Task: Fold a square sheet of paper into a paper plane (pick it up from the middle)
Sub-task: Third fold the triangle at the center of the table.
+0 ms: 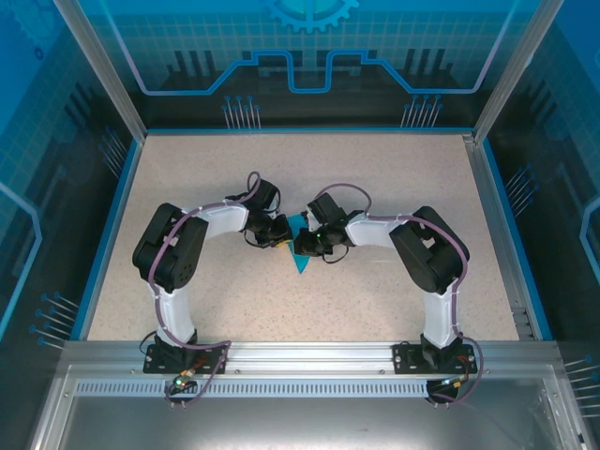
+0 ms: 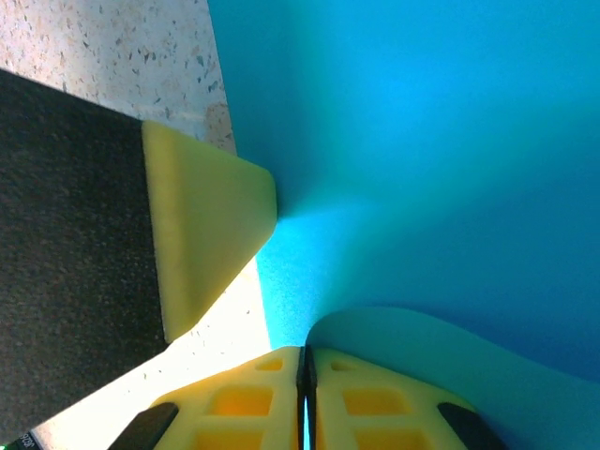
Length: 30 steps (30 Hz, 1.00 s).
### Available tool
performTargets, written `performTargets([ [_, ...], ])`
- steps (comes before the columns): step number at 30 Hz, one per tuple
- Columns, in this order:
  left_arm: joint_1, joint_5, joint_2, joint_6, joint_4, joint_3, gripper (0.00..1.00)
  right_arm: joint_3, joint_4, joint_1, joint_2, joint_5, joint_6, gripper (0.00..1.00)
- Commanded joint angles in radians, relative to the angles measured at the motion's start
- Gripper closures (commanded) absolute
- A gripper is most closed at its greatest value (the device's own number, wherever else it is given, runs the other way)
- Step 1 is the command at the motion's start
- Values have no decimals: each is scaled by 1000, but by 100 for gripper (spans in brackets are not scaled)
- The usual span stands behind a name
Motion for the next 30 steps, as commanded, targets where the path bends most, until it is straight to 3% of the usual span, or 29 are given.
performTargets([
  [1,-11,-6,18,19,-52,13,87,-11,-47,8,24,14,-10,86],
  [13,34,-26,-120,-44,-46,-23,86,-24,-55,7,36,8,-23,67],
  [22,43,40,-161,-53,-1,-82,86,-63,11,-9,22,-33,-27,67],
  [30,34,96,-177,-52,29,-109,86,-91,29,-33,3,-49,-39,79],
])
